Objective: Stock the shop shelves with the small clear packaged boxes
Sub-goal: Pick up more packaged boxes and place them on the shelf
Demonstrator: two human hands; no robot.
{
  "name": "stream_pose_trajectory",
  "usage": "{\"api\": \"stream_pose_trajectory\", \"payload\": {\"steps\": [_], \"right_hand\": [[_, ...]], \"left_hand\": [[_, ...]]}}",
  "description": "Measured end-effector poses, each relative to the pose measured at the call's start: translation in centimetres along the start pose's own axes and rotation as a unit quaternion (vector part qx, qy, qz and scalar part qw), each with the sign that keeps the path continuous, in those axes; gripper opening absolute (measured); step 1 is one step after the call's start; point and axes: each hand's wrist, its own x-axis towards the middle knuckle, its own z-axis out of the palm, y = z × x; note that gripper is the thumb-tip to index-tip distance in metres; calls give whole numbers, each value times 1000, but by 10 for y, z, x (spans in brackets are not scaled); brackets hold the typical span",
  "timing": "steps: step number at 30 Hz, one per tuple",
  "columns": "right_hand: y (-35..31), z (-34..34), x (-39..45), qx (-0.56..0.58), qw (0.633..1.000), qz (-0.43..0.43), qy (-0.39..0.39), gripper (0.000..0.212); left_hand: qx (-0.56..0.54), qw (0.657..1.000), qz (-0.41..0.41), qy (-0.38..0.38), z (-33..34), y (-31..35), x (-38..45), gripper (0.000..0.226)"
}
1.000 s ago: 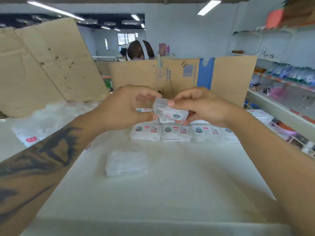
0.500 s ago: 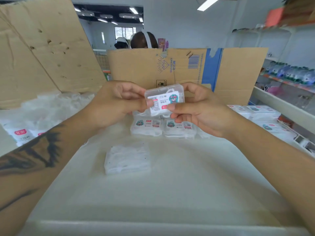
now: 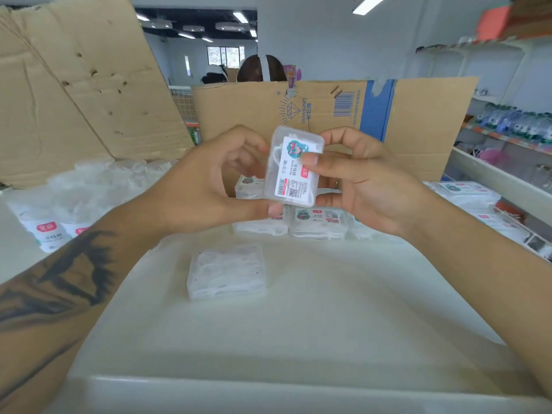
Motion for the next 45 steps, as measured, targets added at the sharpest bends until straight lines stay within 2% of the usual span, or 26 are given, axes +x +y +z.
{"api": "stream_pose_trajectory", "payload": {"steps": [3,5,7,12,15,19,22,26,30,34,41,45], "right_hand": [[-4,0,-2,-7,1000,-14,-25,41],[-8,-2,-3,-15,999,-26,-44,42],[-9,-2,-4,-18,997,-27,-65,41],[-6,0,-3,-28,996,-26,-82,36],[-6,-1,-5,-135,986,-70,-63,37],[-2,7,-12,-280,949,-115,-87,58],[2,13,-13,-361,916,-153,-92,53],[10,20,-11,-445,877,-180,-27,52],[25,26,-4,-514,834,-197,-15,54],[44,31,6,-613,761,-212,-30,53],[51,28,11,-605,772,-195,-15,43],[52,26,12,-622,762,-181,-5,44]], "left_hand": [[-19,999,22,-30,-7,1,-2,99],[-22,999,23,-39,-11,6,-4,110],[-16,999,28,-38,-12,10,-4,104],[-7,999,14,-40,-5,22,-8,68],[42,999,-25,-17,-6,24,-9,61],[64,994,-80,30,-10,22,-16,60],[44,991,-114,51,-9,20,-28,61],[74,982,-162,69,-7,21,-55,78],[95,978,-183,30,-8,20,-91,68],[76,979,-190,-17,-3,16,-115,62],[103,981,-163,-9,1,11,-123,53],[106,981,-163,-6,2,11,-123,53]]}}
